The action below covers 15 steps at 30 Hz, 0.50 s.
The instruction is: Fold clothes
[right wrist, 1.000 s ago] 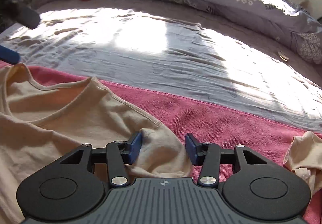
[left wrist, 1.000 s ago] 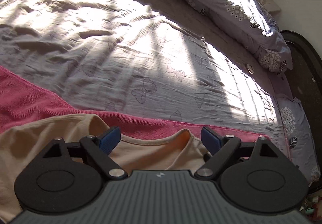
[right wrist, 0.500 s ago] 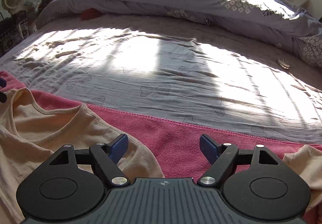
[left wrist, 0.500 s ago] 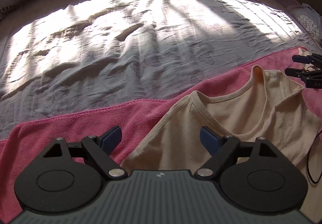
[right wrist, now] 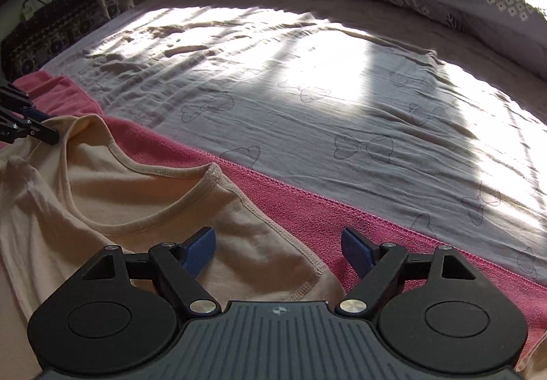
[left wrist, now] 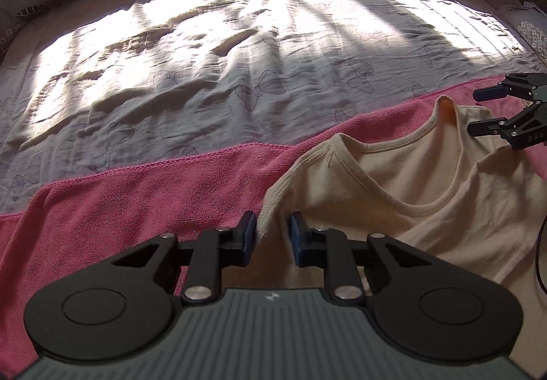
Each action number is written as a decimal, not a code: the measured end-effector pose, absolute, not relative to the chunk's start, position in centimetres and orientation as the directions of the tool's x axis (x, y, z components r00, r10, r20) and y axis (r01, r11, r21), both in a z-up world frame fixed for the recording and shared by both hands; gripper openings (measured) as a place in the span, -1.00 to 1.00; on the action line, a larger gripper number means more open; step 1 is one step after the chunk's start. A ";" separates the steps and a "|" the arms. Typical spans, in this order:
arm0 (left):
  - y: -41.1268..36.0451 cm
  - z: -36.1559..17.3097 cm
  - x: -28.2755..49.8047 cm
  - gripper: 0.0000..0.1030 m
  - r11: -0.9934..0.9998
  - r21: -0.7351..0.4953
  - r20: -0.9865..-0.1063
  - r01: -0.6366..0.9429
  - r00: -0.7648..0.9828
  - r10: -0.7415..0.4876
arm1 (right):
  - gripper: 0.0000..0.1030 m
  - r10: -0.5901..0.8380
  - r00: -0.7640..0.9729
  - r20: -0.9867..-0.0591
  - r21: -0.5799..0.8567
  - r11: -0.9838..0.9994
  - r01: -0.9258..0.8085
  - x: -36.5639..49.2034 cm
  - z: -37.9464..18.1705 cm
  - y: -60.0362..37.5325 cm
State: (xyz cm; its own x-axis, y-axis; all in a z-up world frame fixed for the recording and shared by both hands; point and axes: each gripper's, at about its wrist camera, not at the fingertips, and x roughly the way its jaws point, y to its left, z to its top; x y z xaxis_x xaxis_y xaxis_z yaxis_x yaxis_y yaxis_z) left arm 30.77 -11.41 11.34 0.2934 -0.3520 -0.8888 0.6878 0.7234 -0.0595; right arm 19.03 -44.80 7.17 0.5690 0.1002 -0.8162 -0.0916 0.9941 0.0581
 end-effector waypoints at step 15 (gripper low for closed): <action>-13.8 11.6 27.1 -0.93 0.709 0.256 -0.849 0.657 0.504 -0.161 | -0.75 0.085 0.516 -0.852 0.051 0.995 -0.081 17.8 8.0 -46.0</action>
State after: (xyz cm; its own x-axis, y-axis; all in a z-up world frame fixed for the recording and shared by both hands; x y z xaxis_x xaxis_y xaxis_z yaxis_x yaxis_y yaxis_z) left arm 27.06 -13.79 11.62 0.5042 -0.1607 -0.8485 0.6569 0.7092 0.2561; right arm 17.75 -46.00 7.99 0.5164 0.0853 -0.8521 -0.0811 0.9954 0.0506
